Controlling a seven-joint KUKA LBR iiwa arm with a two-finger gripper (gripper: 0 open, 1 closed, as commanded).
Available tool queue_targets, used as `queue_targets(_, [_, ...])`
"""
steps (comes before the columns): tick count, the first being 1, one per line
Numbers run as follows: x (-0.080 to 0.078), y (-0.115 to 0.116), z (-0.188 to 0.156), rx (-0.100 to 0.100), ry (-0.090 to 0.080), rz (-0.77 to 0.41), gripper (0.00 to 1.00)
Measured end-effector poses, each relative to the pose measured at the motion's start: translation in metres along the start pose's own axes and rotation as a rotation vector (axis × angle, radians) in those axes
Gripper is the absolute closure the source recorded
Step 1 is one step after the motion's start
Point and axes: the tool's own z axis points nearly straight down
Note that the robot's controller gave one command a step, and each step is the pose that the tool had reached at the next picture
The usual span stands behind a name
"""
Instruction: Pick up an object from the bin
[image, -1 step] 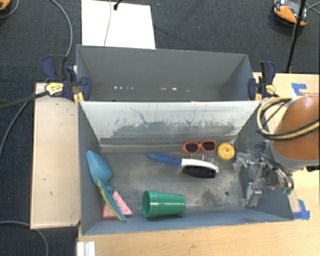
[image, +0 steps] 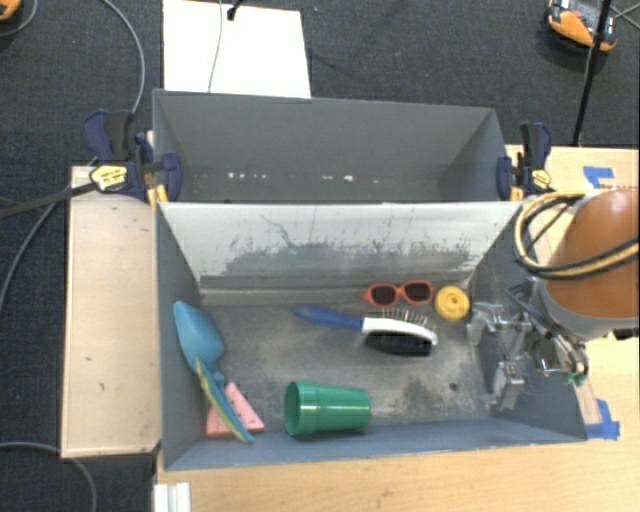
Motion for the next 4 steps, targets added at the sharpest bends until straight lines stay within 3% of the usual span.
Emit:
queue_targets(1, [-0.026,0.027,0.029,0.003,-0.004,-0.101,0.00])
queue_targets(2, [-0.034,0.052,0.078,-0.001,-0.005,-0.289,0.00])
queue_targets(3, [-0.065,0.076,0.081,0.009,-0.005,-0.278,0.00])
queue_targets(4, [-0.082,0.097,0.083,0.015,-0.021,-0.365,0.00])
